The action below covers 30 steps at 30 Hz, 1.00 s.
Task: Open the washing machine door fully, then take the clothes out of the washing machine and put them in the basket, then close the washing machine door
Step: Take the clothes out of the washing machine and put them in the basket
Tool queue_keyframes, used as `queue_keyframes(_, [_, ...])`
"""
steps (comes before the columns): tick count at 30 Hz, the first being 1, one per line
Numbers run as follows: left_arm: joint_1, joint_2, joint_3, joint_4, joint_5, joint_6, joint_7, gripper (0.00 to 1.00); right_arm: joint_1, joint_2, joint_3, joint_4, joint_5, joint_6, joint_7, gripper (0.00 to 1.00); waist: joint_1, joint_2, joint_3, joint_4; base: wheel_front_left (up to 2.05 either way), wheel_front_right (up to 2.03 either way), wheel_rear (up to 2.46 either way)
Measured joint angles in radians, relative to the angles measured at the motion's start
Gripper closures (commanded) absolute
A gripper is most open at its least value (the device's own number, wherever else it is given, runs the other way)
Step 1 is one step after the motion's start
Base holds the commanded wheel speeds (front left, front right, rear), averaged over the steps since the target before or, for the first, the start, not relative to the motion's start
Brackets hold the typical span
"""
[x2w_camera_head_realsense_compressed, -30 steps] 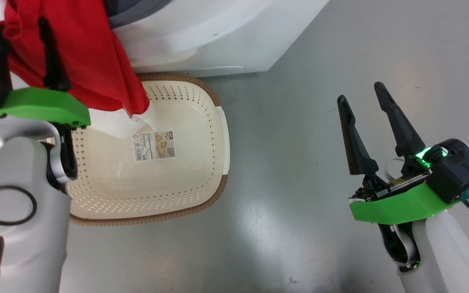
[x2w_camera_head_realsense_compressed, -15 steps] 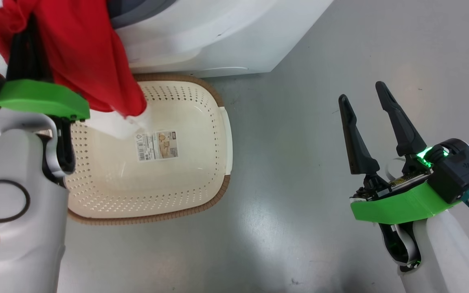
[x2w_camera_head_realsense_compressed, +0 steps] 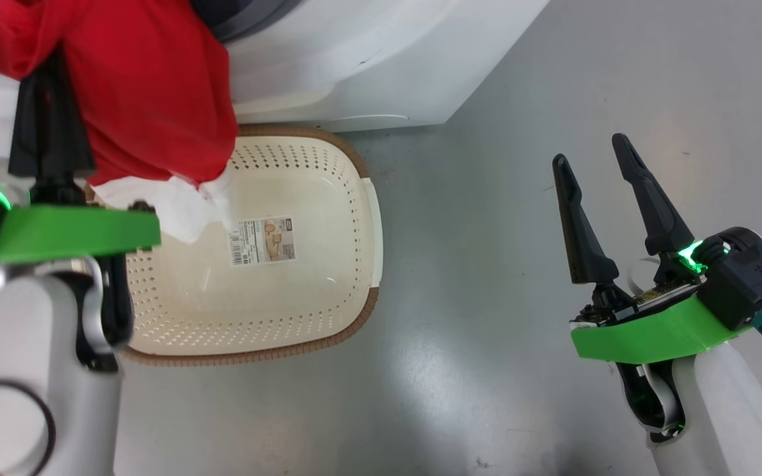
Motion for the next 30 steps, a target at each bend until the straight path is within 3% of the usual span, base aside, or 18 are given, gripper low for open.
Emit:
queue_keyframes(10, [0.186,0.001,-0.036,-0.276,0.009,0.028,0.067,1.00,0.000,0.000,-0.001,0.004,0.005,0.000,0.000,0.00,0.0000,0.0000,-0.003,0.008,0.00,0.00,0.00])
queue_keyframes(15, [0.251,-0.009,-0.060,-0.306,0.007,0.040,0.095,1.00,0.000,0.000,-0.001,0.003,0.005,0.000,0.000,0.00,0.0000,0.0000,0.005,0.011,0.00,0.00,0.00])
queue_keyframes(20, [0.260,-0.033,-0.074,-0.225,-0.021,0.035,0.095,1.00,0.000,0.000,0.000,0.003,0.005,0.000,0.000,0.00,0.0000,0.0000,0.012,0.011,0.00,0.00,0.00])
queue_keyframes(30, [0.178,-0.053,-0.090,0.136,-0.071,-0.011,0.074,1.00,-0.003,0.000,0.004,0.003,0.005,0.000,0.000,0.00,0.0000,0.0000,0.024,-0.002,0.00,0.00,0.00])
